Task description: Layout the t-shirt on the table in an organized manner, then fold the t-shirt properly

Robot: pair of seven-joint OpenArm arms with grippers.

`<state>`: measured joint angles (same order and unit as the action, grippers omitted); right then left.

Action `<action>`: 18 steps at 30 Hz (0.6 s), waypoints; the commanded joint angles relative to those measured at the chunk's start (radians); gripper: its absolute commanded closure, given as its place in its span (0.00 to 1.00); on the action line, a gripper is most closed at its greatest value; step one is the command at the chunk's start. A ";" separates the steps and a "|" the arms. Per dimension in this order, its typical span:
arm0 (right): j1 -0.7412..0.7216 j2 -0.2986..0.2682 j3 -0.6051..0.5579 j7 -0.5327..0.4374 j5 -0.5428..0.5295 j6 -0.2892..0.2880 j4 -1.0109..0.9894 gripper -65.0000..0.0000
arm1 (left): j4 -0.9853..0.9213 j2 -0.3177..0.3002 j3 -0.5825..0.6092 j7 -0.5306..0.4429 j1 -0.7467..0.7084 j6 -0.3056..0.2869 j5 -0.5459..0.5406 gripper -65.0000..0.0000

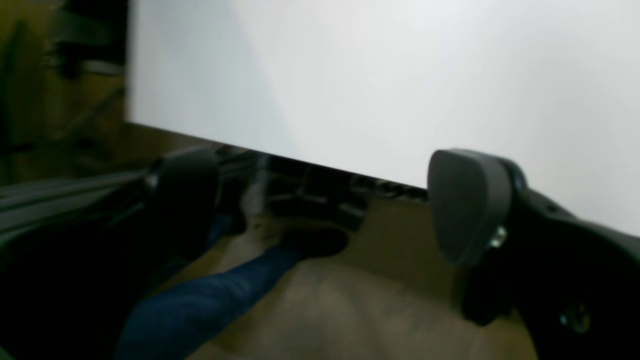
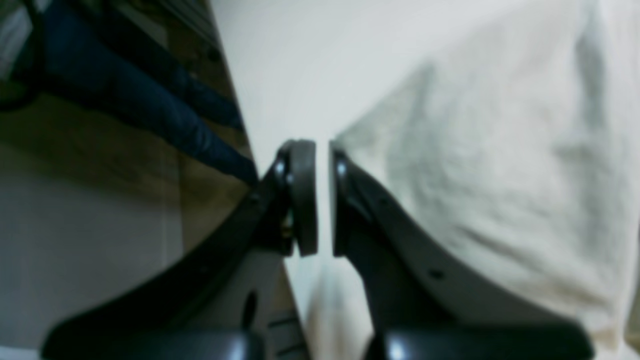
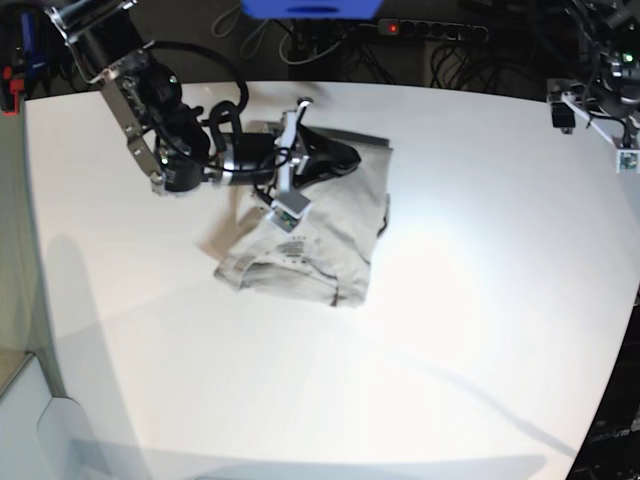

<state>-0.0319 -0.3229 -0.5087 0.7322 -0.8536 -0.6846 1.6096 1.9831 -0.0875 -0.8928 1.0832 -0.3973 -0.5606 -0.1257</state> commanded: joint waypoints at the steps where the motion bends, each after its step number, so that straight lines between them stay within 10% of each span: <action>1: 0.013 -0.014 0.005 -0.009 -0.017 -0.014 0.027 0.95 | 0.011 -0.011 -0.027 -0.038 -0.021 0.006 -0.012 0.00; 18: 0.267 -0.180 0.005 -0.082 -0.016 -0.014 0.286 0.95 | -0.023 0.025 -0.044 -0.165 -0.183 0.006 -0.061 0.00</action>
<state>0.2356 -0.4931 -0.5087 0.6590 -0.8459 -0.6846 1.8759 1.9457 -0.0479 -0.9298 0.9337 -0.5724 -0.5575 -0.1848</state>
